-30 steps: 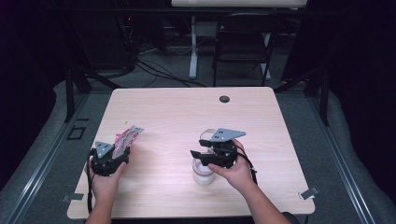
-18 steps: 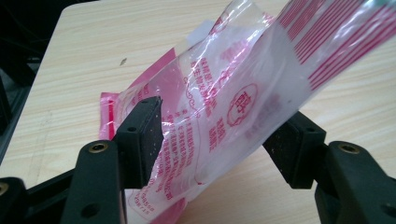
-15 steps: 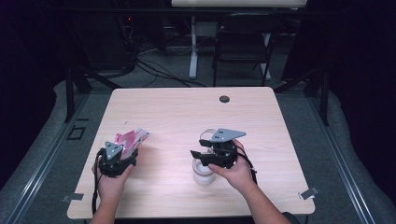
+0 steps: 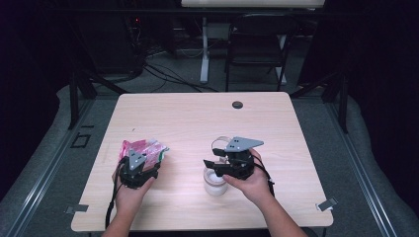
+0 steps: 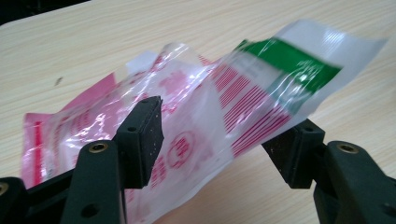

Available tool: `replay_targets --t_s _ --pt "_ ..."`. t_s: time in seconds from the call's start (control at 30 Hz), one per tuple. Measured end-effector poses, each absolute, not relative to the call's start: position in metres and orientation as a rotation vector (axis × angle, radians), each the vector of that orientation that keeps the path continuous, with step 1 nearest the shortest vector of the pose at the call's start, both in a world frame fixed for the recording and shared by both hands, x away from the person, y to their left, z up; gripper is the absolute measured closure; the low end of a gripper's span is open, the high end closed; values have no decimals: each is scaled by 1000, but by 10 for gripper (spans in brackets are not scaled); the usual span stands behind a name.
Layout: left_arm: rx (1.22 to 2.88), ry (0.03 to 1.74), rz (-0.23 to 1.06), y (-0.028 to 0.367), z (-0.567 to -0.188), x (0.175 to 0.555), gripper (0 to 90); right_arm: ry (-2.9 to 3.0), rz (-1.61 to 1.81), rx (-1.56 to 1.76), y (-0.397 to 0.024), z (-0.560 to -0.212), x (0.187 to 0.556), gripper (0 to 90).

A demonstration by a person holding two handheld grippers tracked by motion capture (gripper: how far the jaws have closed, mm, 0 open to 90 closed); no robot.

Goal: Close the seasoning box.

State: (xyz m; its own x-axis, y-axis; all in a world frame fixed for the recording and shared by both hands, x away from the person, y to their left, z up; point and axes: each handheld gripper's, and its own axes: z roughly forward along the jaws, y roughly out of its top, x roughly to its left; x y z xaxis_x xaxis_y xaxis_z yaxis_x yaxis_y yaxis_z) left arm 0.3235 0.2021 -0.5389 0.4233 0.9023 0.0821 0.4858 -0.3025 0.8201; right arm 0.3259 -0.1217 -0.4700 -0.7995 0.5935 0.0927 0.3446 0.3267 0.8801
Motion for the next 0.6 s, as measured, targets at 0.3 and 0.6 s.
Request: replay_targets --t_s 0.3,0.6 --pt "1967 1097 689 183 -535 322 402 2316 1461 853 -132 -462 319 503" --pt "1970 1017 652 167 -531 320 407 2291 1454 883 -149 -456 319 558"
